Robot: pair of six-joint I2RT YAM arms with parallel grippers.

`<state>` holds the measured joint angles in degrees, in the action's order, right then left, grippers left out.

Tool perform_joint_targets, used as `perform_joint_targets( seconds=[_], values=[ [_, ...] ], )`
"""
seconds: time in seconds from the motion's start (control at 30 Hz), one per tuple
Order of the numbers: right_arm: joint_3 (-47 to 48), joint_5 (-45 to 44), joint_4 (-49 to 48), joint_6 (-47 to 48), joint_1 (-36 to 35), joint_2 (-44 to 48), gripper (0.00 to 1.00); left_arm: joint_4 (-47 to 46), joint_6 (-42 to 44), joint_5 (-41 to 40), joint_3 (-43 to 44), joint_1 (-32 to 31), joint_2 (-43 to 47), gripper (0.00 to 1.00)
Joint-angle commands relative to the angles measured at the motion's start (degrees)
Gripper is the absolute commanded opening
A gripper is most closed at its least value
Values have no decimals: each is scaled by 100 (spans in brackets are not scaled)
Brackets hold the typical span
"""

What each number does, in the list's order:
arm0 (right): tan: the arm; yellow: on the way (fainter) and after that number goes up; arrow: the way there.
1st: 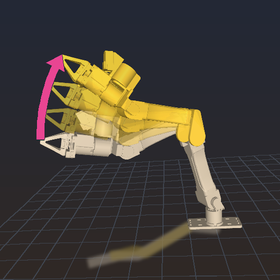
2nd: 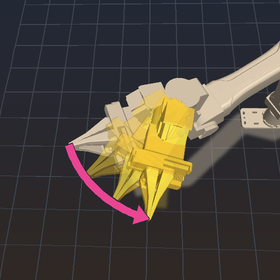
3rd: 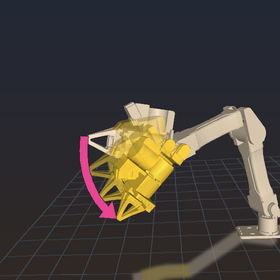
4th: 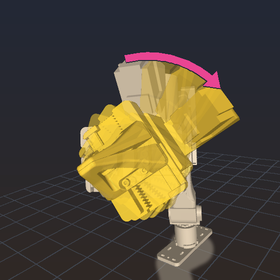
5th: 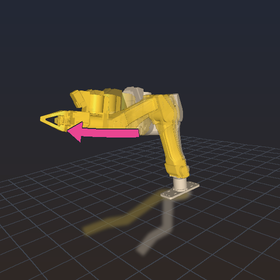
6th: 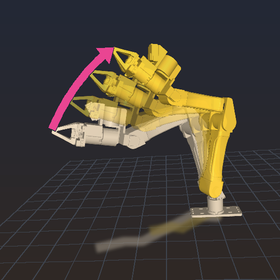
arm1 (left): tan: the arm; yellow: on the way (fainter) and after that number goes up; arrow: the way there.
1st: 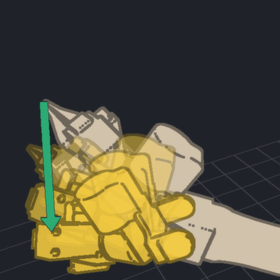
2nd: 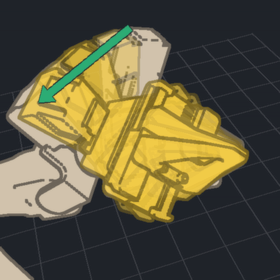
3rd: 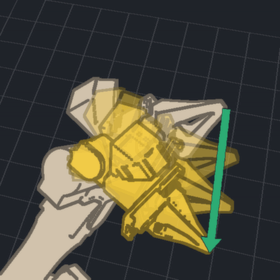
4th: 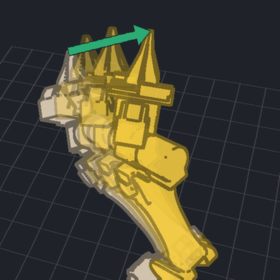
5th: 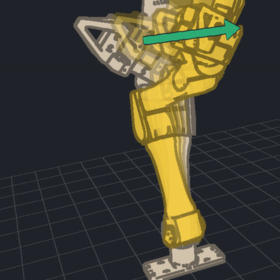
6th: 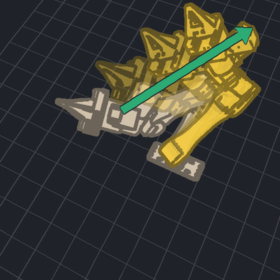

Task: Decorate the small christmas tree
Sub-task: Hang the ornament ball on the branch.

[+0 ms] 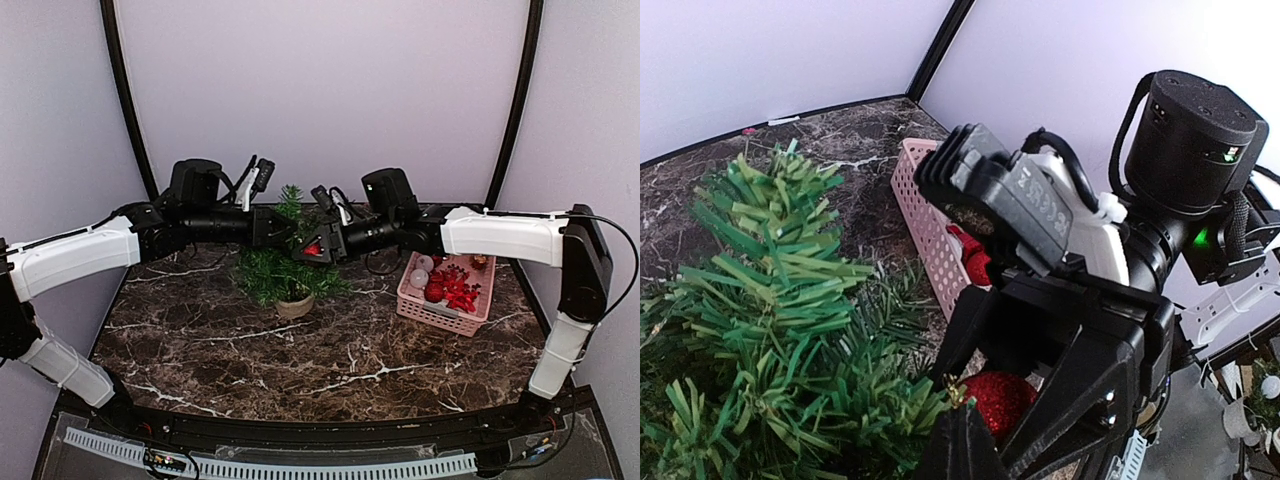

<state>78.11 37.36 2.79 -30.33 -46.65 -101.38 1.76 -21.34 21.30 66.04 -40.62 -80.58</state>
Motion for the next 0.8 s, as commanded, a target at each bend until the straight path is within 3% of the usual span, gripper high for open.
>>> perform_joint_targets(
  seconds=[0.0, 0.77],
  values=[
    [209, 31, -259, -73, 51, -155, 35, -61, 148, -131, -139, 42, 32, 0],
    [284, 206, -254, -149, 60, -366, 35, 22, 314, -299, -310, 42, 33, 0]
  ],
)
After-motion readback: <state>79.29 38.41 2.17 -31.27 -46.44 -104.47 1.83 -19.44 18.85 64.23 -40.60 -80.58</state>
